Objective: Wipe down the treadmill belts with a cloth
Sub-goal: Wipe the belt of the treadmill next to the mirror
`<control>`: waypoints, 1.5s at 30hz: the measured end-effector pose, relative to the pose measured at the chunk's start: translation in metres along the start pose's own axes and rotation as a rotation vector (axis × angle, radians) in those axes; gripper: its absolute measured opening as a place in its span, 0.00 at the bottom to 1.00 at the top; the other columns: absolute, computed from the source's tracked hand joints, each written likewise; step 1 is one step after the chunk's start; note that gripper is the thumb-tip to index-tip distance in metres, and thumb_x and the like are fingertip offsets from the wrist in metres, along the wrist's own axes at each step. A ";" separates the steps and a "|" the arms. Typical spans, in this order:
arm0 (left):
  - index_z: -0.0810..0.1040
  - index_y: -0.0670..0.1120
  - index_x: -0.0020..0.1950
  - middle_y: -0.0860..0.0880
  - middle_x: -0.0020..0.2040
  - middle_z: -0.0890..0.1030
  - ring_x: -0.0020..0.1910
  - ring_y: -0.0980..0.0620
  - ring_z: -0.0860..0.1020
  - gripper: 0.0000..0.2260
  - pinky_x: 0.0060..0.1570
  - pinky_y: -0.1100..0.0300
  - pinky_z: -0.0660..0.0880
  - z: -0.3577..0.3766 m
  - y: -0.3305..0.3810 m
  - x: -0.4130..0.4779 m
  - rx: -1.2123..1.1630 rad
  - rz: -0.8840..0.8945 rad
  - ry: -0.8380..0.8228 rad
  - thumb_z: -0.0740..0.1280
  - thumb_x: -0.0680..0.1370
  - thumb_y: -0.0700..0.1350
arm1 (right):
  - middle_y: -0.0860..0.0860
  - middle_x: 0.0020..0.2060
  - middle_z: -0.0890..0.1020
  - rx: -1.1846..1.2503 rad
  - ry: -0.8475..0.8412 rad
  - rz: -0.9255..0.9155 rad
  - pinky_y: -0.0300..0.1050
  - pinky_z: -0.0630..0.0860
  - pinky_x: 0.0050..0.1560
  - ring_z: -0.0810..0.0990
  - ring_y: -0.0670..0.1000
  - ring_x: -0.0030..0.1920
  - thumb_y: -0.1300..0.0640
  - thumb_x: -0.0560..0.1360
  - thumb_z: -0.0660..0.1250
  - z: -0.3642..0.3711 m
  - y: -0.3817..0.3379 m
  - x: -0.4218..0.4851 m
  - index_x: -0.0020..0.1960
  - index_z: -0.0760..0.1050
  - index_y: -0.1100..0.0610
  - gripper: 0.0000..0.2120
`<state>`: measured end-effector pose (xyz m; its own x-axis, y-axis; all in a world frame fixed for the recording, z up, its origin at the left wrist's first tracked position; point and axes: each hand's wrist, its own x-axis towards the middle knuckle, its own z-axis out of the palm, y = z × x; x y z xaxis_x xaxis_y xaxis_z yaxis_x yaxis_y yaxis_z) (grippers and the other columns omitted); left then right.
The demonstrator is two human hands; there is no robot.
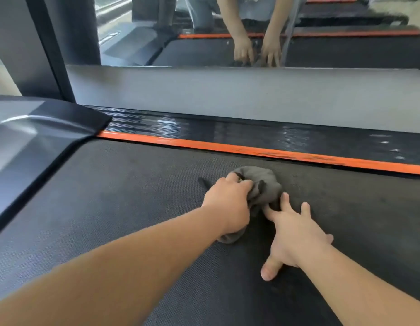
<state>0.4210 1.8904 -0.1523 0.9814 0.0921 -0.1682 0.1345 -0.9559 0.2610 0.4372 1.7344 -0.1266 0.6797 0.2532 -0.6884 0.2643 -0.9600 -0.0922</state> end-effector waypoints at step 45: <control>0.72 0.47 0.65 0.41 0.63 0.78 0.62 0.37 0.79 0.19 0.59 0.49 0.75 -0.013 -0.038 0.028 -0.135 -0.439 0.156 0.61 0.81 0.58 | 0.41 0.78 0.27 -0.028 0.051 0.019 0.75 0.67 0.69 0.31 0.60 0.81 0.40 0.55 0.86 -0.006 -0.003 -0.008 0.77 0.32 0.29 0.73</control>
<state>0.4447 1.9333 -0.1544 0.8355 0.5291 -0.1481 0.5468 -0.7737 0.3201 0.4347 1.7360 -0.1168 0.7184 0.2414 -0.6524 0.2693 -0.9612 -0.0591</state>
